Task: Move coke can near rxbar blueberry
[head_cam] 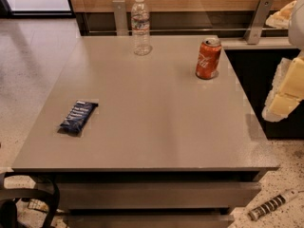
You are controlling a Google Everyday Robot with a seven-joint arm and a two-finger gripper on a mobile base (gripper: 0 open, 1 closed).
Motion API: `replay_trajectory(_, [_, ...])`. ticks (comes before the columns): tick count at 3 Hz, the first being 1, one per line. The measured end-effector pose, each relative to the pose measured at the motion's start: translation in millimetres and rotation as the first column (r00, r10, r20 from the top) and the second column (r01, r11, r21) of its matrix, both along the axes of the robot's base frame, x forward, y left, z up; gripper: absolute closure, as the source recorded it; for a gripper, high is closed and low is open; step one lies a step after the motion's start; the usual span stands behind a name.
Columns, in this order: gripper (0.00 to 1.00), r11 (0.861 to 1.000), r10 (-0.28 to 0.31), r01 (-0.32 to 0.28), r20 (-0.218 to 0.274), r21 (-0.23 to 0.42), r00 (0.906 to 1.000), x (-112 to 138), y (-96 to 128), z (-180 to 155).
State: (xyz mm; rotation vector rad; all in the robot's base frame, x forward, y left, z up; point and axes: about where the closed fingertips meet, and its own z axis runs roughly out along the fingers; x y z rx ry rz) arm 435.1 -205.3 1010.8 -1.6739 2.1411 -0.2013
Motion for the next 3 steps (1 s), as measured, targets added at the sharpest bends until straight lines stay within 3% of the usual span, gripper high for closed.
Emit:
replay_trajectory(1, [0.0, 1.0, 0.0, 0.0, 0.0, 0.0, 1.0, 0, 0, 0])
replay_trajectory(2, [0.0, 0.999, -0.011, 0.01, 0.03, 0.04, 0.9995, 12, -7, 0])
replay_trajectory(3, [0.0, 0.984, -0.07, 0.053, 0.096, 0.169, 0.9929, 41, -34, -5])
